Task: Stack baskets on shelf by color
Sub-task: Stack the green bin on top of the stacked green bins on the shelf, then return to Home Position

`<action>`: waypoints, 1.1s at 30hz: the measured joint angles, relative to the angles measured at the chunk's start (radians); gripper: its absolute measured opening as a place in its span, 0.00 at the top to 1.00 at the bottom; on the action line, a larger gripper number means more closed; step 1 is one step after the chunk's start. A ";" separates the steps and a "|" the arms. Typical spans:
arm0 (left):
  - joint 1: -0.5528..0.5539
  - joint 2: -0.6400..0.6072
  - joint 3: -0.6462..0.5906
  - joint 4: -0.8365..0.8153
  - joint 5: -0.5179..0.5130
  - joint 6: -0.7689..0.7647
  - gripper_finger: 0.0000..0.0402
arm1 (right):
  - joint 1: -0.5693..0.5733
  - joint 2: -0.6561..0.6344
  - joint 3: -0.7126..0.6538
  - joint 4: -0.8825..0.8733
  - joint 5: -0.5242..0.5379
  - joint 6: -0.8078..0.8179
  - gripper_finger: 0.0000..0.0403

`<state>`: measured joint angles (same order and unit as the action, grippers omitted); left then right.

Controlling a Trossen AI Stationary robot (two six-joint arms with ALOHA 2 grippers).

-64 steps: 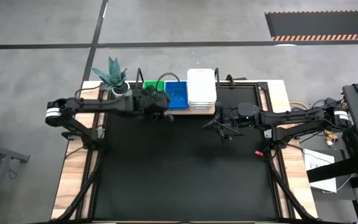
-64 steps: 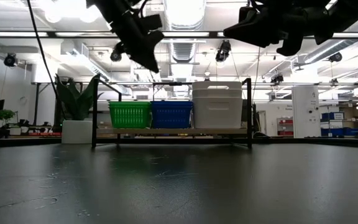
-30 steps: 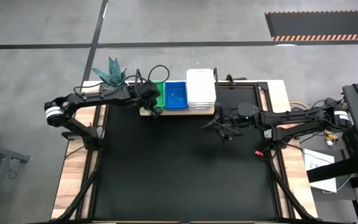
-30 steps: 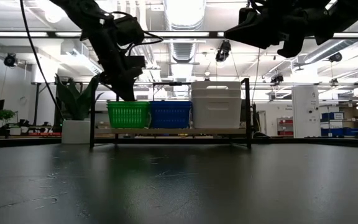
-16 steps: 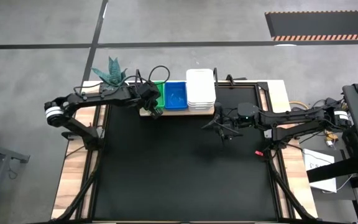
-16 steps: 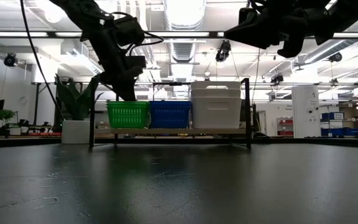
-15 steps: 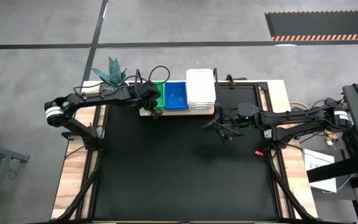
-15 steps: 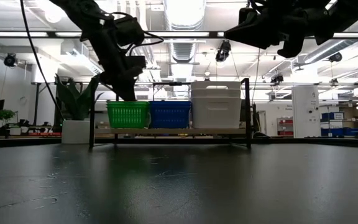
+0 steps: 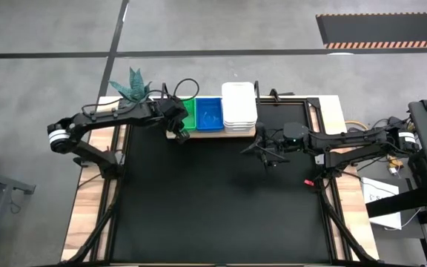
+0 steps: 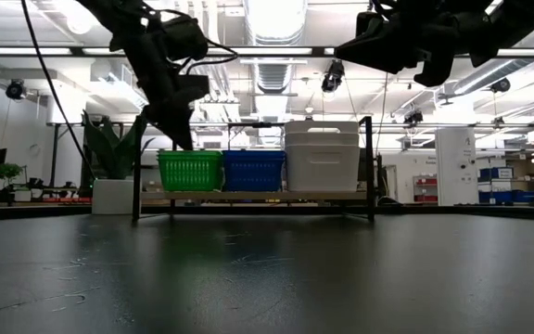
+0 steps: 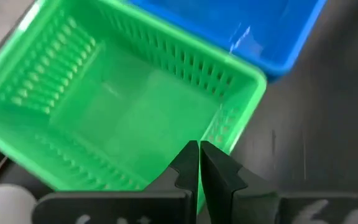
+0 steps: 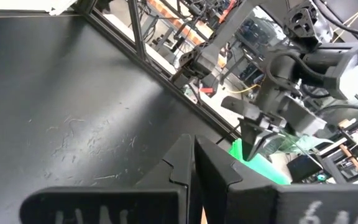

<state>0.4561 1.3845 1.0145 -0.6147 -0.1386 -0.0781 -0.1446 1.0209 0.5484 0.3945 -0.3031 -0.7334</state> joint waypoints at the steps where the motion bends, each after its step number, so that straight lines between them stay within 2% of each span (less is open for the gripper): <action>1: 0.000 -0.002 0.000 -0.019 0.000 0.000 1.00 | 0.000 0.000 0.000 -0.001 0.000 0.000 0.97; 8: 0.000 -0.004 0.001 -0.056 -0.001 0.001 1.00 | 0.000 0.000 0.000 -0.002 0.000 0.000 0.97; 18: -0.026 -0.008 0.030 0.063 -0.004 -0.022 1.00 | 0.000 0.000 0.000 -0.001 0.001 0.000 0.97; 25: -0.153 -0.027 0.014 0.233 -0.004 -0.021 1.00 | 0.000 0.000 0.000 -0.001 0.001 -0.003 0.97; 33: -0.369 -0.027 -0.029 0.415 -0.005 -0.010 1.00 | 0.000 0.000 0.000 -0.001 -0.003 0.000 0.97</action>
<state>0.0868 1.3579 0.9853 -0.2000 -0.1434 -0.0876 -0.1444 1.0210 0.5484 0.3931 -0.3060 -0.7338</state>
